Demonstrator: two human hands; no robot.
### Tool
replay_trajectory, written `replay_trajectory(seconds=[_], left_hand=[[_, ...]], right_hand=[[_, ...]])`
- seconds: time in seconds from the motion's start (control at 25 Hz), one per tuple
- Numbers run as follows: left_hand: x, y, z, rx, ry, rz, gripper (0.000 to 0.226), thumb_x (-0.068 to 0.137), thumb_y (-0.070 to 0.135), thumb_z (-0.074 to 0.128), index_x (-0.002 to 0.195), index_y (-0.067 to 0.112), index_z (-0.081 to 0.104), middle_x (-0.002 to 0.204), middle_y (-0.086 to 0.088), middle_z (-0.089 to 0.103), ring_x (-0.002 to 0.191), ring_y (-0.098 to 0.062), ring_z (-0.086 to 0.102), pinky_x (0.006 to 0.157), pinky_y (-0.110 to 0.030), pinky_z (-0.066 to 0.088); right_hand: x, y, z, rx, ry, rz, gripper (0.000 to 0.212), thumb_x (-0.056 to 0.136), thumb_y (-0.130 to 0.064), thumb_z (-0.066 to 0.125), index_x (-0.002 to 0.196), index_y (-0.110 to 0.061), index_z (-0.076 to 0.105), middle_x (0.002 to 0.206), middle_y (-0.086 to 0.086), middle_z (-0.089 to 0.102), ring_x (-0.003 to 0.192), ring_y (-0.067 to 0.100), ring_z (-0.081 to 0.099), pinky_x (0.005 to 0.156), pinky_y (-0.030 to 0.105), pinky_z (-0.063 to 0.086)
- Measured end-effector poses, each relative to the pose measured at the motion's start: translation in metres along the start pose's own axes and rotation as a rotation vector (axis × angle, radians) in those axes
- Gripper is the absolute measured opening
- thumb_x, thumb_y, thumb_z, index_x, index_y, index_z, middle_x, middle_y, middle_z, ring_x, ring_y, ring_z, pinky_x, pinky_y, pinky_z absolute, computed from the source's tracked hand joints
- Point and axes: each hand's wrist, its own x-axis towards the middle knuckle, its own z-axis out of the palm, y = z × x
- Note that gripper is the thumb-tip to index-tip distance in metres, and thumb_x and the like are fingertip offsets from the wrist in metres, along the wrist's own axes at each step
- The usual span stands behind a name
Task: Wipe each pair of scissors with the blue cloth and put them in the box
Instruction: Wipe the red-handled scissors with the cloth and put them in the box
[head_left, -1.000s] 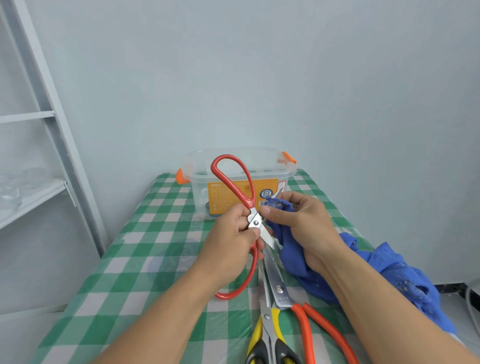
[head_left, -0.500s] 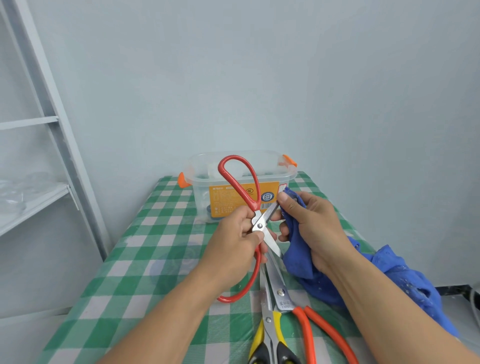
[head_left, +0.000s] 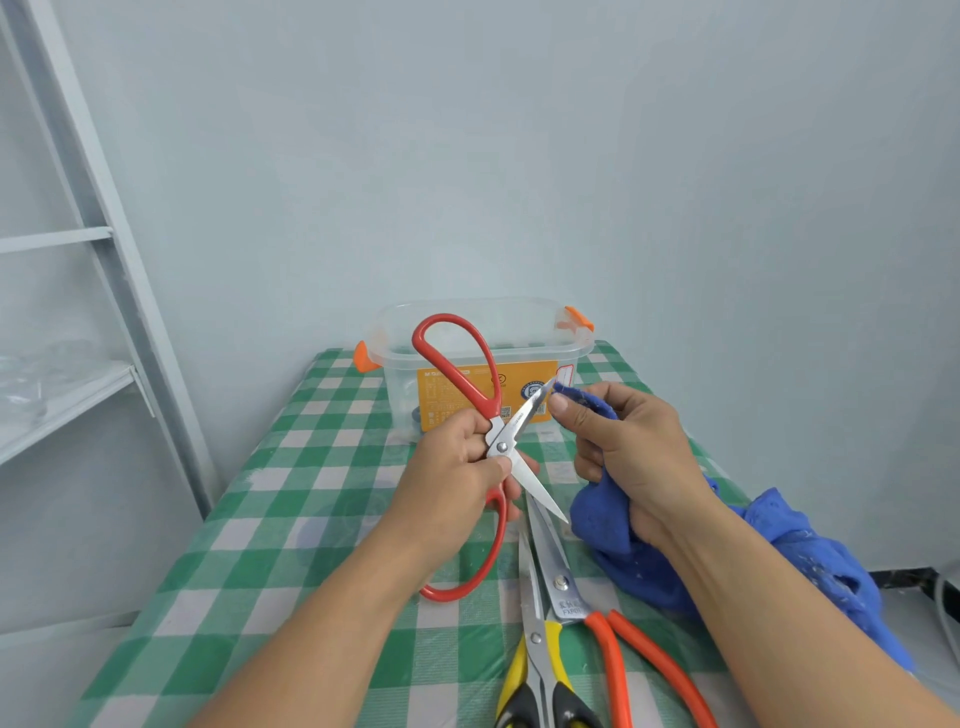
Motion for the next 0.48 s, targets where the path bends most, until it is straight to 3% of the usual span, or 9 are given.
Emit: replay_trajectory(seconds=[0.12, 0.32, 0.48], left_hand=[[-0.0007, 0.0019, -0.0011, -0.030, 0.014, -0.013, 0.016, 0.095, -0.013, 0.048, 0.098, 0.001, 0.056, 0.073, -0.012, 0.071, 0.066, -0.024, 0.061, 0.059, -0.037, 0.059], [-0.0002, 0.0037, 0.0012, -0.070, 0.048, -0.045, 0.008, 0.100, 0.002, 0.054, 0.102, -0.006, 0.056, 0.086, -0.036, 0.061, 0.060, -0.020, 0.059, 0.057, -0.037, 0.059], [0.0001, 0.0031, 0.0030, -0.036, 0.057, -0.037, 0.012, 0.101, 0.008, 0.055, 0.102, -0.004, 0.057, 0.083, -0.025, 0.064, 0.060, -0.018, 0.062, 0.058, -0.039, 0.060]], right_hand=[[-0.0011, 0.0028, -0.0002, 0.004, -0.067, 0.029, 0.005, 0.080, -0.001, 0.077, 0.080, -0.004, 0.072, 0.060, 0.006, 0.045, 0.048, 0.014, 0.035, 0.045, 0.025, 0.037], [-0.0030, 0.0044, 0.0021, -0.008, -0.145, 0.008, 0.003, 0.086, 0.000, 0.069, 0.086, 0.001, 0.072, 0.071, 0.011, 0.055, 0.055, 0.016, 0.037, 0.049, 0.025, 0.036], [-0.0052, 0.0071, 0.0017, -0.098, -0.167, -0.004, 0.009, 0.087, -0.006, 0.072, 0.086, 0.003, 0.073, 0.071, 0.010, 0.055, 0.058, 0.016, 0.040, 0.053, 0.027, 0.036]])
